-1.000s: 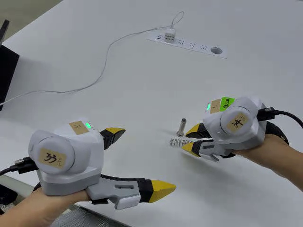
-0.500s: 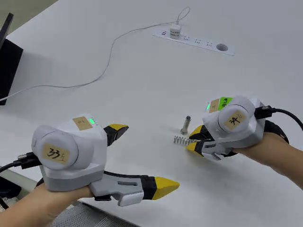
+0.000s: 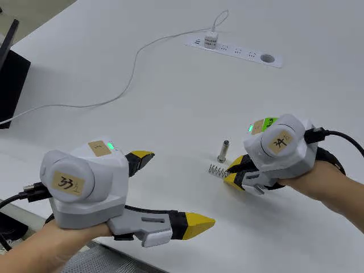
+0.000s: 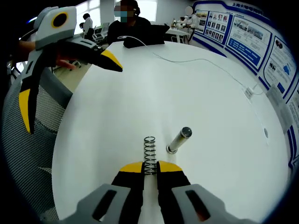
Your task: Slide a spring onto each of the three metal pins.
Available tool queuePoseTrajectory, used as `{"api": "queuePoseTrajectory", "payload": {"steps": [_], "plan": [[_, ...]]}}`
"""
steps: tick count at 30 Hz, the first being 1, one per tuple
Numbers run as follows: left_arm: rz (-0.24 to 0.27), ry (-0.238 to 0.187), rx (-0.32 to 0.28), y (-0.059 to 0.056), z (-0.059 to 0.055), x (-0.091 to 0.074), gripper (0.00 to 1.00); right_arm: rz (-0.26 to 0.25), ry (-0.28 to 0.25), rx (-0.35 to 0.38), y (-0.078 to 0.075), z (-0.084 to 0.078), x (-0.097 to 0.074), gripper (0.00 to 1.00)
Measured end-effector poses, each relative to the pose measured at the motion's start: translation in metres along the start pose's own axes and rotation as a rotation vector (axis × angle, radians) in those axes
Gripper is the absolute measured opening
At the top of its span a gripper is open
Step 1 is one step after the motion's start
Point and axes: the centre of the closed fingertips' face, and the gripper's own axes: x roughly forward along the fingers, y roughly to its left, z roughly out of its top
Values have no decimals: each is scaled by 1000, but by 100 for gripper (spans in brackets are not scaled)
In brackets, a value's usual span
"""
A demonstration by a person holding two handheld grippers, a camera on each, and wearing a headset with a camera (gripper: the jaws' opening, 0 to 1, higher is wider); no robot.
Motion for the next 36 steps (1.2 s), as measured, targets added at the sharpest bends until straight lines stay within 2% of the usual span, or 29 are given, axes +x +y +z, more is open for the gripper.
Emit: {"api": "queuePoseTrajectory", "payload": {"steps": [5,9,12,18,23,26,29,31,33,36], "plan": [[-3,-2,16,-2,1,0,100,-5,-62,45,0,10,-16,11],[-17,8,28,-5,0,1,100,-23,-83,51,-3,11,-29,11],[-21,10,49,-6,0,2,98,-31,-130,90,-4,17,-40,11],[-51,0,44,-11,2,3,94,-45,-158,97,1,16,-58,11],[-23,8,55,-5,1,2,93,-40,-179,93,8,12,-70,11],[-23,-15,34,-5,9,2,90,-38,-190,92,12,9,-75,11],[-49,-40,28,-10,23,5,83,-28,-204,80,17,8,-82,11],[-64,-50,41,-14,30,9,81,-21,-216,76,20,8,-86,11],[-86,-52,58,-19,39,16,80,-7,-248,105,23,10,-91,11],[-133,-57,100,-33,51,24,77,-3,-258,112,26,9,-97,11]]}}
